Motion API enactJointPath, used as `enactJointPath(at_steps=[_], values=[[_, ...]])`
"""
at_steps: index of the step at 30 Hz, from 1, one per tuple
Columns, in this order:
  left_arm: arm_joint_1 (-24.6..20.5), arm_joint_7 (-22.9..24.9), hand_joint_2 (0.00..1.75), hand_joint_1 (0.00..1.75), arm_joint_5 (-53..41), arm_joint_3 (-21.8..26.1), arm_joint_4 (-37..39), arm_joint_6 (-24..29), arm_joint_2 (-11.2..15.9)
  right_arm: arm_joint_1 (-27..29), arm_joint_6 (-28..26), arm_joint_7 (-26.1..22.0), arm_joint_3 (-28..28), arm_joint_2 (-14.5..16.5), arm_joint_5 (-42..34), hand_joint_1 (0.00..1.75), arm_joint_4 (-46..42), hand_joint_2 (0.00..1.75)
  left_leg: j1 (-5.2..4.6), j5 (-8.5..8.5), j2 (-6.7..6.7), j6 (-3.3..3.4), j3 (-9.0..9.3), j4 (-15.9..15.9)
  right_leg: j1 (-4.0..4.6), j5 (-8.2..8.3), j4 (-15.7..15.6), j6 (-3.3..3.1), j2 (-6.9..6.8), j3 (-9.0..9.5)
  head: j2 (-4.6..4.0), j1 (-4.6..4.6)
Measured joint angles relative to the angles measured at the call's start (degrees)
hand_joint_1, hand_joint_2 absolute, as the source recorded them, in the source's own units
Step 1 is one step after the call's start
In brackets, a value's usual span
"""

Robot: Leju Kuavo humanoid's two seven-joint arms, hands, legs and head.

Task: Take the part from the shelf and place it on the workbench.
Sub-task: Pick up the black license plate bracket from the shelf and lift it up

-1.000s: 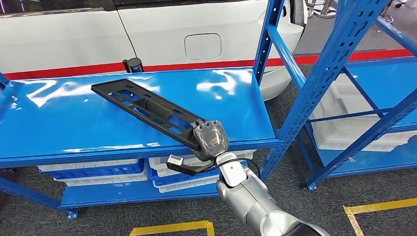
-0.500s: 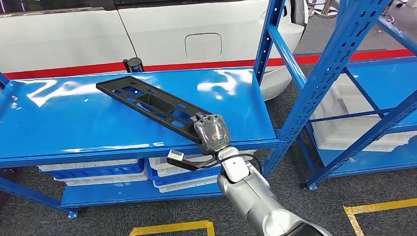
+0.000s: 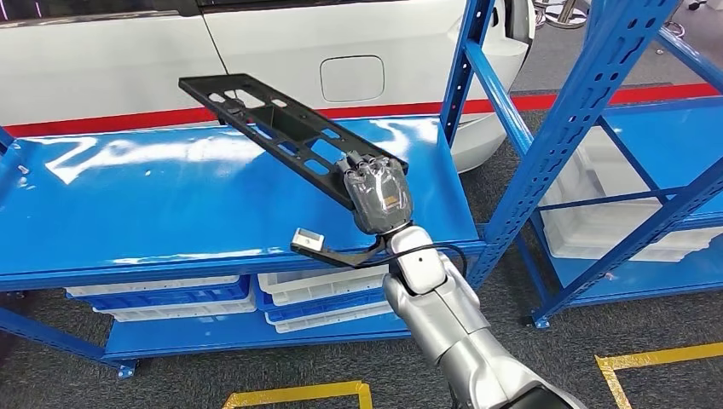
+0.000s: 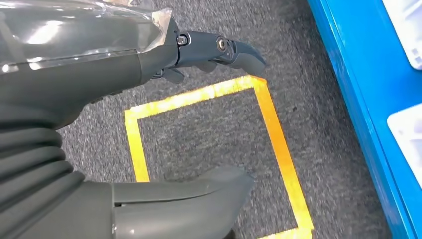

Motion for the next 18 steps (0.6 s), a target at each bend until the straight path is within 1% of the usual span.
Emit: enactJointPath(at_steps=[3, 12, 18], values=[[-0.02, -0.26, 1.75, 0.0, -0.31, 0.0, 0.0, -0.13, -0.01, -0.1, 0.76, 0.01, 0.0, -0.69, -0.09, 1.75, -3.3, 1.75, 0.0, 0.0, 0.0, 0.0, -0.01, 0.0, 0.0, 0.0, 0.0, 0.0, 0.0, -0.01, 0.0, 0.0], [-0.03, -0.91, 1.75, 0.0, -0.63, 0.02, 0.0, 0.61, 0.01, -0.07, 0.69, -0.01, 0.08, -2.04, 0.1, 1.75, -8.49, 1.75, 0.0, 0.0, 0.0, 0.0, -0.05, 0.0, 0.0, 0.0, 0.0, 0.0, 0.0, -0.05, 0.0, 0.01], [-0.03, -1.0, 1.75, 0.0, -0.72, 0.02, 0.0, 0.75, 0.01, 0.0, 0.72, 0.04, 0.19, -3.03, -0.14, 1.75, -13.43, 1.75, 0.0, 0.0, 0.0, 0.0, -0.1, 0.0, 0.0, 0.0, 0.0, 0.0, 0.0, -0.09, 0.0, 0.01]])
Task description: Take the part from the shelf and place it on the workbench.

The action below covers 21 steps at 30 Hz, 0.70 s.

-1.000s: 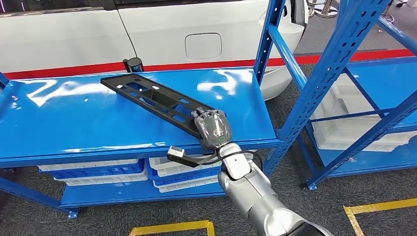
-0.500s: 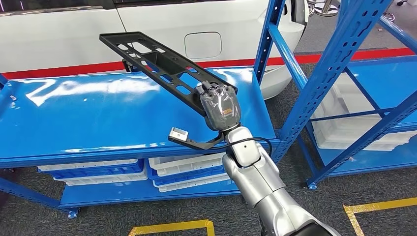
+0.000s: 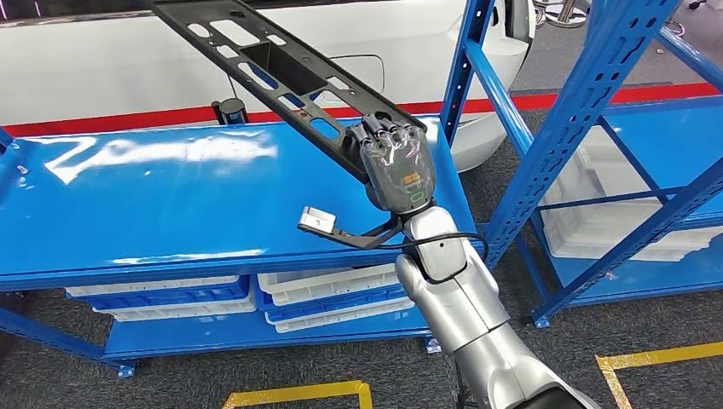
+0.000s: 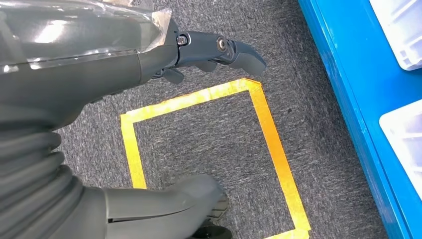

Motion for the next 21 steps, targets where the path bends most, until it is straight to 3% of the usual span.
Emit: enactJointPath(at_steps=[14, 21], values=[[-0.09, -0.1, 1.75, 0.0, -0.67, 0.0, 0.0, -0.14, 0.02, 0.07, -0.04, -0.37, 0.21, -1.01, -1.72, 1.75, -2.24, 1.75, 0.0, 0.0, 0.0, 0.0, -0.02, 0.0, 0.0, 0.0, 0.0, 0.0, 0.0, -0.01, 0.0, 0.01], [-0.16, 3.01, 1.75, 0.0, -0.49, 0.21, 0.0, 0.39, 0.01, 0.07, -0.5, -0.43, 0.38, -1.03, -2.4, 1.75, -2.24, 1.75, 0.0, 0.0, 0.0, 0.0, -0.03, 0.0, 0.0, 0.0, 0.0, 0.0, 0.0, -0.02, 0.0, 0.0]])
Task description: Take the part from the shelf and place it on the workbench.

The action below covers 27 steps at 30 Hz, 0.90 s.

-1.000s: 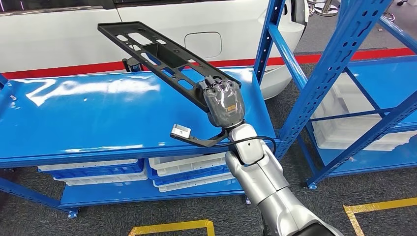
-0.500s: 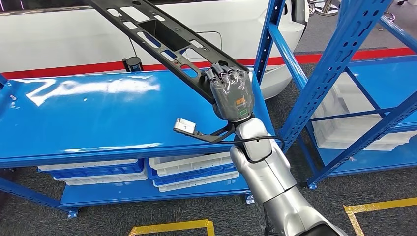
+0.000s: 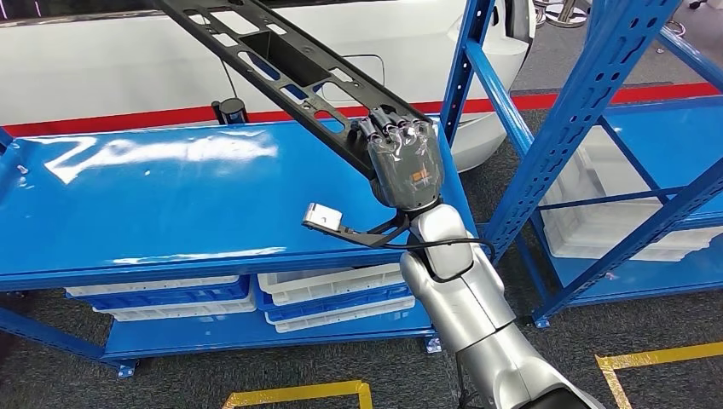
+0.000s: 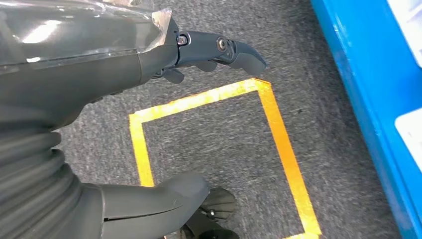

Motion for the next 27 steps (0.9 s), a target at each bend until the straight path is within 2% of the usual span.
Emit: enactJointPath(at_steps=[6, 19, 27], values=[[-0.04, 5.08, 1.75, 0.0, -0.81, 0.01, 0.0, 0.15, 0.01, 0.18, -0.06, -0.66, 0.17, 0.02, -2.57, 1.75, 0.0, 1.75, 0.0, 0.0, 0.0, 0.0, -0.01, 0.0, 0.0, 0.0, 0.0, 0.0, 0.0, 0.0, 0.0, 0.01], [-0.05, 5.83, 1.75, 0.0, -1.21, 0.0, 0.0, 0.01, -0.01, 0.48, -0.04, -0.79, 0.44, 0.01, -3.0, 1.75, 0.0, 1.75, 0.0, 0.0, 0.0, 0.0, -0.02, 0.0, 0.0, 0.0, 0.0, 0.0, 0.0, -0.02, 0.0, 0.01], [-0.12, 8.51, 1.75, 0.0, -2.0, -0.13, 0.0, -0.28, 0.0, 0.68, 0.11, -1.22, 0.57, 0.02, -3.93, 1.75, 0.01, 1.75, 0.0, 0.0, 0.0, 0.0, -0.03, 0.0, 0.0, 0.0, 0.0, 0.0, 0.0, -0.02, 0.0, 0.01]])
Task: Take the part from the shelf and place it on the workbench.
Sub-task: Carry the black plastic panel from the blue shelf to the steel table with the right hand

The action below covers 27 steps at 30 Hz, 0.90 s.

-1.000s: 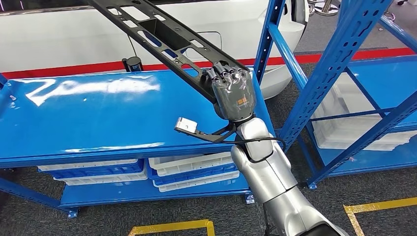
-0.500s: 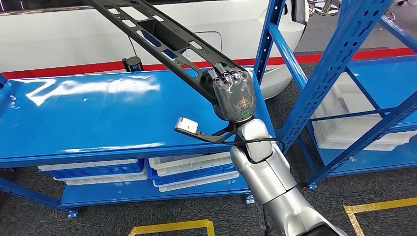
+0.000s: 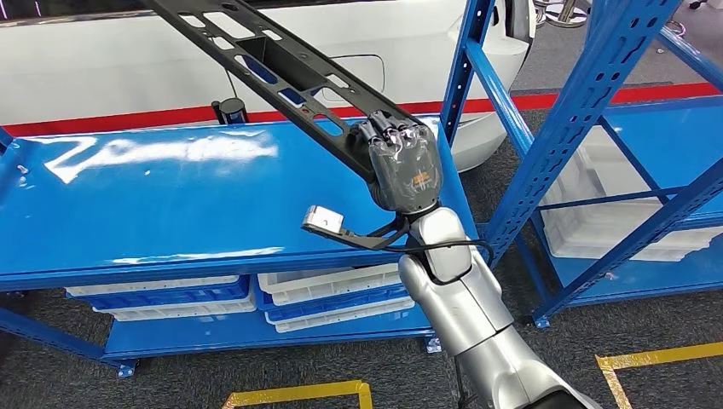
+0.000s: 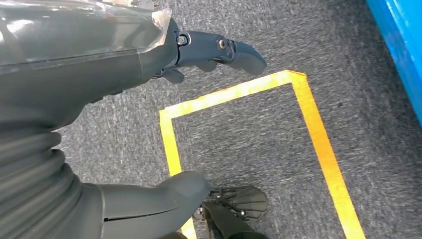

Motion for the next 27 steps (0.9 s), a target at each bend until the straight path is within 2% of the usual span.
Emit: enactJointPath(at_steps=[13, 17, 21, 22, 23, 25, 26, 27], values=[[-0.16, 2.38, 1.75, 0.0, -0.32, 0.06, 0.0, -0.79, 0.08, 0.41, 0.4, 0.0, 0.68, 0.99, -0.44, 1.75, 0.19, 1.75, -0.08, -0.07, -0.02, 0.1, -0.11, 0.13, -0.24, 0.03, -0.01, 0.05, -0.01, 0.0, 0.0, -0.02], [-0.15, 2.61, 1.75, 0.0, -0.33, 0.07, 0.0, -0.86, 0.16, 0.56, 0.42, 0.0, 0.92, 1.27, -0.46, 1.75, 0.26, 1.75, -0.17, -0.28, -0.03, 0.46, -0.27, 0.45, -0.35, 0.05, -0.03, 0.17, -0.01, 0.0, 0.0, -0.02], [-0.17, 2.67, 1.75, 0.0, -0.36, 0.07, 0.0, -0.89, 0.14, 0.56, 0.42, 0.0, 0.95, 1.6, -0.48, 1.75, 0.26, 1.75, -0.03, 0.18, 0.05, 1.28, 0.09, -0.25, -0.25, -0.13, 0.13, 0.84, -0.03, -0.14, 0.0, -0.04], [-0.2, 2.71, 1.75, 0.0, -0.37, 0.07, 0.0, -0.91, 0.11, 0.52, 0.42, -0.01, 0.96, 1.67, -0.49, 1.75, 0.26, 1.75, 0.13, 0.5, 0.13, 1.58, 0.33, -0.71, -0.18, -0.87, 1.42, 0.81, -0.06, -0.77, 0.0, 0.0], [-0.23, 2.77, 1.75, 0.0, -0.37, 0.07, 0.0, -0.93, 0.08, 0.51, 0.42, -0.01, 0.98, 1.69, -0.49, 1.75, 0.25, 1.75, 0.31, 0.76, 0.21, 1.81, 0.54, -1.12, -0.16, -2.16, 3.98, 0.66, -0.08, -1.98, 0.0, 0.12], [-0.27, 2.91, 1.75, 0.0, -0.37, 0.07, 0.0, -0.96, 0.07, 0.62, 0.43, -0.01, 1.05, 1.58, -0.5, 1.75, 0.3, 1.75, 0.37, 0.91, 0.27, 1.98, 0.55, -1.24, -0.4, -5.6, 12.22, 0.36, -0.1, -5.83, 0.0, 0.44], [-0.26, 2.99, 1.75, 0.0, -0.37, 0.08, 0.0, -0.95, 0.06, 0.77, 0.44, 0.01, 1.09, 1.49, -0.5, 1.75, 0.34, 1.75, 0.38, 0.91, 0.26, 1.97, 0.51, -1.23, -0.54, -6.79, 15.78, 0.48, -0.1, -7.51, 0.0, 0.59], [-0.25, 3.06, 1.75, 0.0, -0.37, 0.08, 0.0, -0.93, 0.06, 0.92, 0.45, 0.02, 1.13, 1.39, -0.5, 1.75, 0.41, 1.75, 0.4, 0.91, 0.25, 1.92, 0.49, -1.19, -0.69, -7.2, 17.53, 0.81, -0.11, -8.32, 0.0, 0.68]])
